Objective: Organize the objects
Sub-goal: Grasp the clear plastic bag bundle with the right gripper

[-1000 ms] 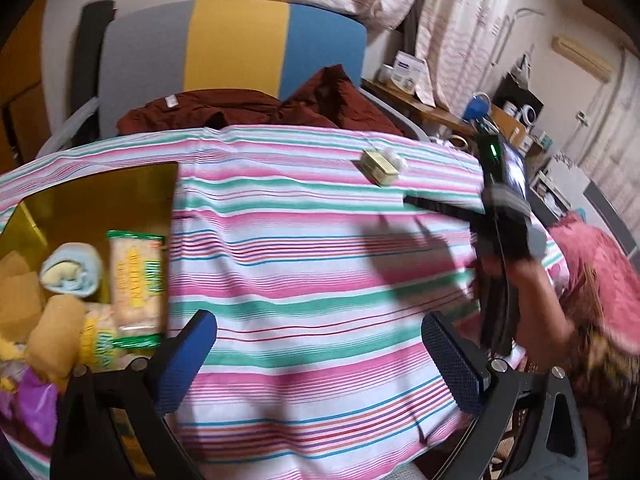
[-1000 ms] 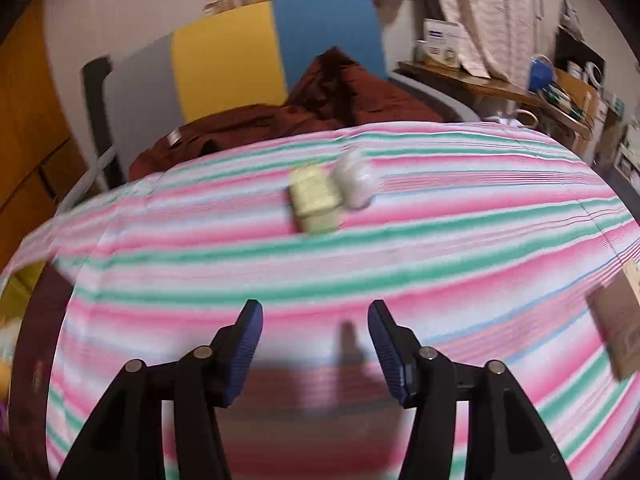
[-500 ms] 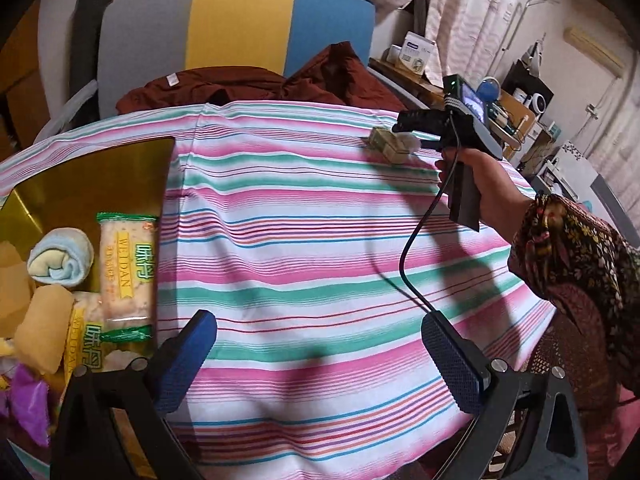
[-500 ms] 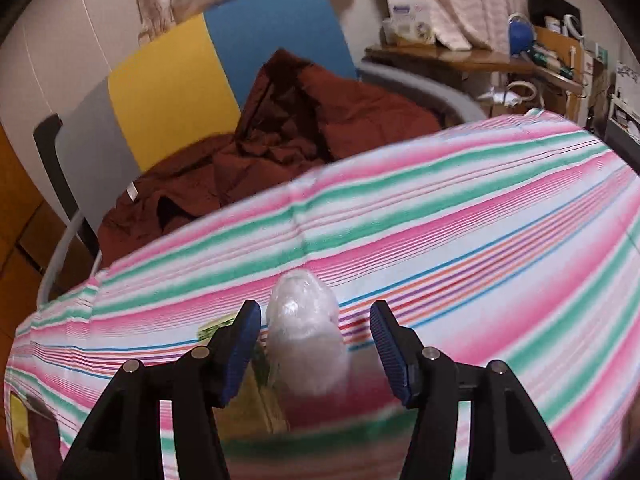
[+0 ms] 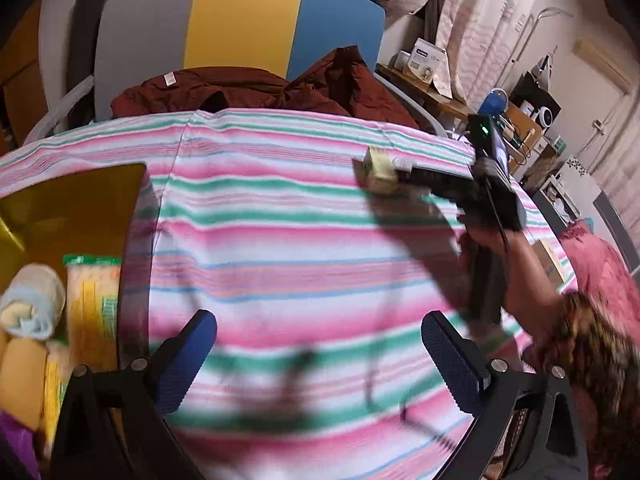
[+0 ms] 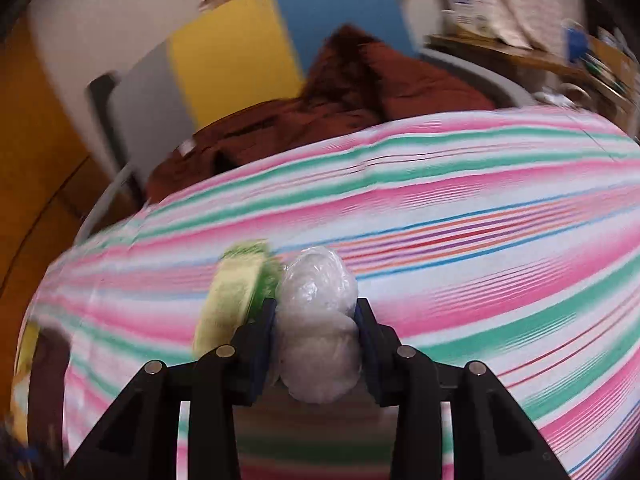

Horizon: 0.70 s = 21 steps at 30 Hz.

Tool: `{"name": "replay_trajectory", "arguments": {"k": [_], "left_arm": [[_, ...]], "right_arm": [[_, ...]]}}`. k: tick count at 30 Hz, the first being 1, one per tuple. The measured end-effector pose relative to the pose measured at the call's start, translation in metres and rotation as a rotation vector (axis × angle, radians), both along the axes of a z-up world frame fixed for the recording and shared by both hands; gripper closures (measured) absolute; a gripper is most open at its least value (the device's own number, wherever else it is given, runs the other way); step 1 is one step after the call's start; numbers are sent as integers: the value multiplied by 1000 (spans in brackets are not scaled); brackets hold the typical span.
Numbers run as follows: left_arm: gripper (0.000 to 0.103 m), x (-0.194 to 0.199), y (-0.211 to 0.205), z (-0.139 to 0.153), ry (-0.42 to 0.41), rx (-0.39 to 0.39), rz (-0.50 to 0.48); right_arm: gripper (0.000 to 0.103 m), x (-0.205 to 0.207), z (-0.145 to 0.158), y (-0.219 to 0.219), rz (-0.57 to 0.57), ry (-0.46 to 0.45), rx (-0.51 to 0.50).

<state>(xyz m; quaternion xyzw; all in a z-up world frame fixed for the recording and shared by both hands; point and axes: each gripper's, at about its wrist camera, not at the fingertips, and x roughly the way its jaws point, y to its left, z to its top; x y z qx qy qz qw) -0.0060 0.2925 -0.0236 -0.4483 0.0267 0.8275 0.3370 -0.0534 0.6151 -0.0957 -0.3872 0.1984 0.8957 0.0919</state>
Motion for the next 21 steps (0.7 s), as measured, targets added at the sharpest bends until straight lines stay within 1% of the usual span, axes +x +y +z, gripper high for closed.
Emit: {"name": "replay_trajectory", "arguments": {"k": [2, 3, 6, 9, 11, 13, 15, 17, 21], "left_arm": [[0, -8, 7, 4, 21, -4, 15], [0, -13, 11, 4, 24, -10, 20], [0, -30, 26, 3, 37, -22, 32], [0, -47, 49, 2, 53, -41, 18], [0, -56, 69, 0, 77, -57, -11], [0, -66, 92, -4, 97, -96, -45], [0, -76, 118, -11, 108, -122, -102], [0, -85, 142, -19, 123, -156, -127], [0, -104, 183, -33, 159, -197, -156]], "right_arm": [[65, 10, 5, -17, 46, 25, 22], [65, 16, 7, -22, 35, 32, 41], [65, 35, 11, -27, -71, 32, 97], [65, 52, 10, -23, -178, 11, 145], [65, 59, 7, -17, -228, 9, 147], [65, 66, 7, -13, -265, 17, 151], [65, 72, 9, -12, -298, 26, 174], [65, 73, 10, -15, -311, 32, 202], [65, 79, 12, -18, -348, 56, 245]]}}
